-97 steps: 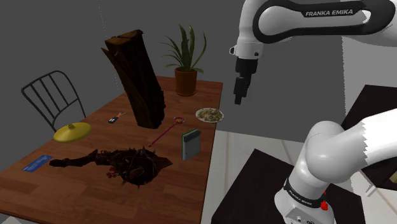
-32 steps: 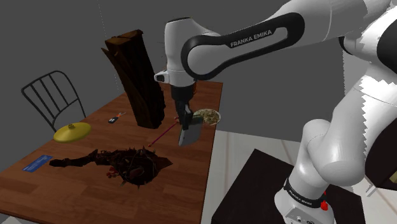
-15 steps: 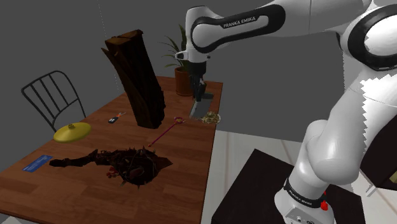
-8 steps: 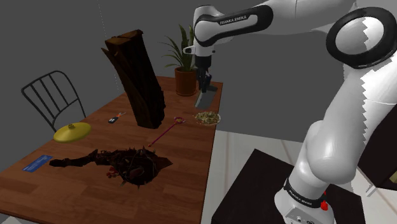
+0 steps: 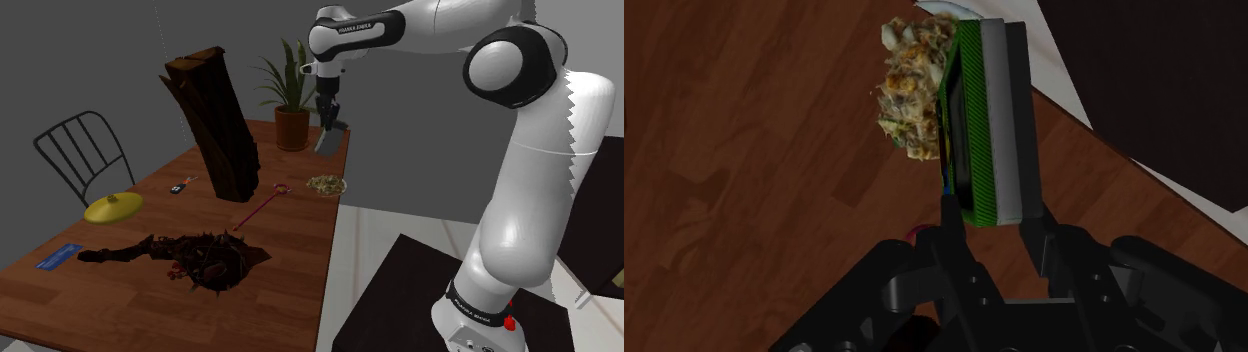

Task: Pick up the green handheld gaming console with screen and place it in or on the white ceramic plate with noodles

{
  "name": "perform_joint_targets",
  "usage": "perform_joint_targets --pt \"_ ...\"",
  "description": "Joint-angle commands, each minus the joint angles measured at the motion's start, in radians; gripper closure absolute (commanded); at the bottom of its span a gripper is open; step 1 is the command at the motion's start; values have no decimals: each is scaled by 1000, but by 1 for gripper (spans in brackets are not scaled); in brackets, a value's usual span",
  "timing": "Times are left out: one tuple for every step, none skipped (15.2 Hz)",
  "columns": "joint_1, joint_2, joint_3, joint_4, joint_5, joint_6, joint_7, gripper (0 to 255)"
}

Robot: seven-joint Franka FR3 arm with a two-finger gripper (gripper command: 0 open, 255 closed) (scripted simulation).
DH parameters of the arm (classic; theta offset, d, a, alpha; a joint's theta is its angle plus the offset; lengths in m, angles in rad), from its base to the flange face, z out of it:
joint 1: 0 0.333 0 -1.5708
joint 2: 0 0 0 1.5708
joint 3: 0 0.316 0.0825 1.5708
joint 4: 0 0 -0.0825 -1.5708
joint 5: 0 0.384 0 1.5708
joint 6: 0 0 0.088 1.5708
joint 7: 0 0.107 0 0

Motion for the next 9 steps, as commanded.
perform_joint_targets --pt "-16 26 -11 20 8 7 -29 255" --pt "-16 26 -11 5 8 20 -29 255" --pt "-15 25 -11 -9 8 34 -28 255" --pt "-15 25 -10 -22 7 48 -28 255" --pt "-15 25 -10 -36 7 61 -28 255" --pt "-15 25 -10 -49 8 74 -28 255" --pt "-15 26 -10 -62 8 88 -27 255" --pt "-15 27 -10 -74 8 101 -27 255" --pt "-15 28 -10 -86 8 114 -27 255"
